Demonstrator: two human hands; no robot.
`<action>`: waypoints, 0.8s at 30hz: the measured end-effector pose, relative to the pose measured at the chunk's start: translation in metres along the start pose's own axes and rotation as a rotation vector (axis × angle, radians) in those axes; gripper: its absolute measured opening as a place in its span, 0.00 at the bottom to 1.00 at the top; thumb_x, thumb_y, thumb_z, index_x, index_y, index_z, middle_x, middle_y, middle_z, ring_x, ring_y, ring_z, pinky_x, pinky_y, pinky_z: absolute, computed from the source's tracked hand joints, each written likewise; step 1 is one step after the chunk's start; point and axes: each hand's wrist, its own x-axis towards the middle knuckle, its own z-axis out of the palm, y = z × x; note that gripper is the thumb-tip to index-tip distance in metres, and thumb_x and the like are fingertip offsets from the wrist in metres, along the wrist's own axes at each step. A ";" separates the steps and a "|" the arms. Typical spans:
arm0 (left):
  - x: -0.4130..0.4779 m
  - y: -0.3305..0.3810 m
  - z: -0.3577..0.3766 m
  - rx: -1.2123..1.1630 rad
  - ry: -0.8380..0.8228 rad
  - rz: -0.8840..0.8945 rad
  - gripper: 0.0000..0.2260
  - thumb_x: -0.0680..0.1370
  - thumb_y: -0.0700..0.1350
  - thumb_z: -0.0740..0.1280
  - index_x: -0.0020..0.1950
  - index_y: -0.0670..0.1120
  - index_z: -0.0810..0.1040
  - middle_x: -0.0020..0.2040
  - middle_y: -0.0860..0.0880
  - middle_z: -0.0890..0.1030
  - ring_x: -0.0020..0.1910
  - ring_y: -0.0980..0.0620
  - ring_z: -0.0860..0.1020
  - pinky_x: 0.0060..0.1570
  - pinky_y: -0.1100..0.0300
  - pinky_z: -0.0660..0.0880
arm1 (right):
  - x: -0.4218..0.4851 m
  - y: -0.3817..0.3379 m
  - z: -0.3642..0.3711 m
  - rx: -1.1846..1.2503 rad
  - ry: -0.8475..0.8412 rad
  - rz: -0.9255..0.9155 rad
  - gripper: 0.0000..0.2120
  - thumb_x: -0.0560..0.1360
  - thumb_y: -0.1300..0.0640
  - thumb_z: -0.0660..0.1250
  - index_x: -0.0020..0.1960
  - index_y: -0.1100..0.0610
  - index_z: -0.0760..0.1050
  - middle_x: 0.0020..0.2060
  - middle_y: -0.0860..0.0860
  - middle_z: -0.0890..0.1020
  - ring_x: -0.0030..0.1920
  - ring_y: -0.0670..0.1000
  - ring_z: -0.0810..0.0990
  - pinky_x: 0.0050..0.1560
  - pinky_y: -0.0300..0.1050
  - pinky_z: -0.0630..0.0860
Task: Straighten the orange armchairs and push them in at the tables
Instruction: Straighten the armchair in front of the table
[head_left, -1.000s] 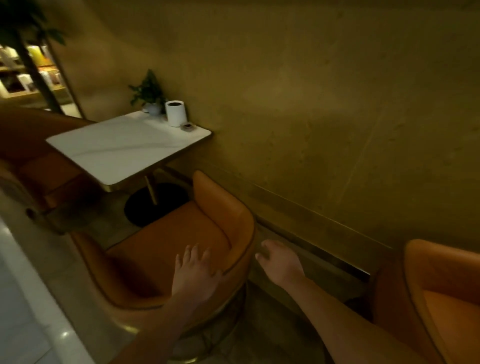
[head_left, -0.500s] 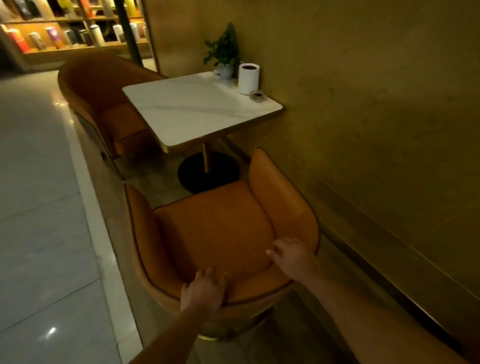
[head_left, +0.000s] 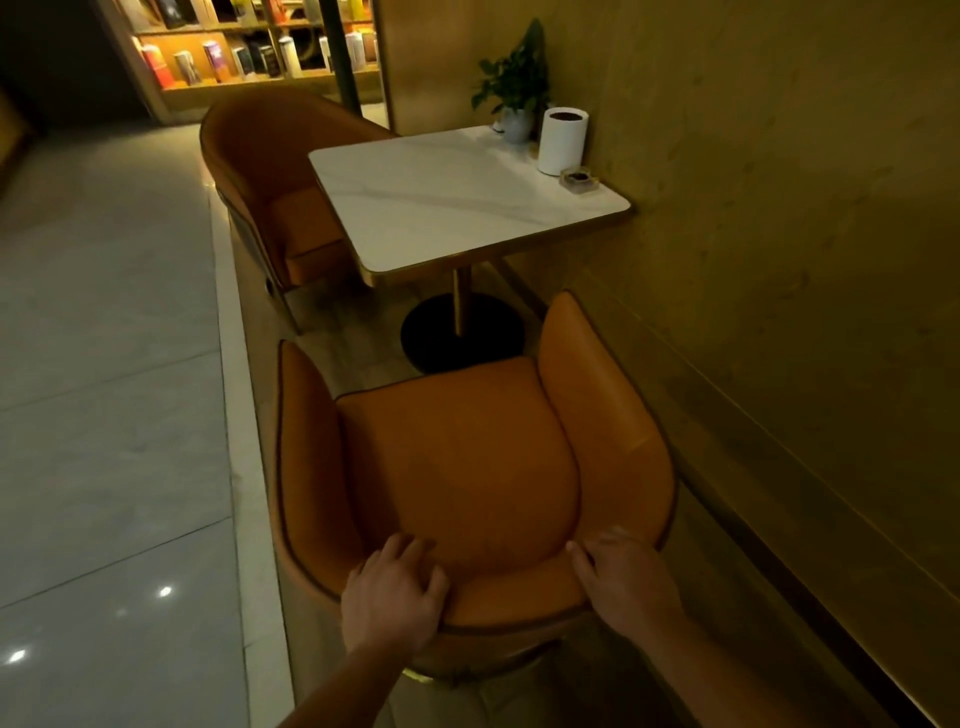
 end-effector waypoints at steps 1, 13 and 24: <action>-0.001 -0.001 0.000 -0.013 0.021 0.009 0.24 0.77 0.64 0.51 0.70 0.59 0.72 0.66 0.59 0.73 0.61 0.58 0.74 0.55 0.58 0.72 | 0.001 -0.001 0.001 0.007 0.008 -0.003 0.26 0.78 0.38 0.44 0.33 0.47 0.72 0.31 0.43 0.76 0.37 0.43 0.73 0.47 0.43 0.72; 0.007 -0.004 0.006 -0.118 0.141 0.166 0.22 0.76 0.65 0.49 0.60 0.59 0.75 0.49 0.60 0.74 0.46 0.60 0.75 0.43 0.62 0.72 | 0.015 0.003 0.008 -0.125 0.088 0.080 0.11 0.79 0.53 0.64 0.50 0.53 0.85 0.50 0.48 0.86 0.55 0.50 0.82 0.62 0.46 0.72; 0.071 0.043 0.012 -0.098 0.124 0.237 0.12 0.74 0.61 0.59 0.44 0.55 0.77 0.39 0.56 0.77 0.38 0.53 0.77 0.31 0.57 0.69 | 0.071 0.035 -0.023 -0.065 0.011 0.206 0.12 0.81 0.53 0.63 0.57 0.52 0.83 0.58 0.47 0.82 0.61 0.46 0.76 0.59 0.36 0.64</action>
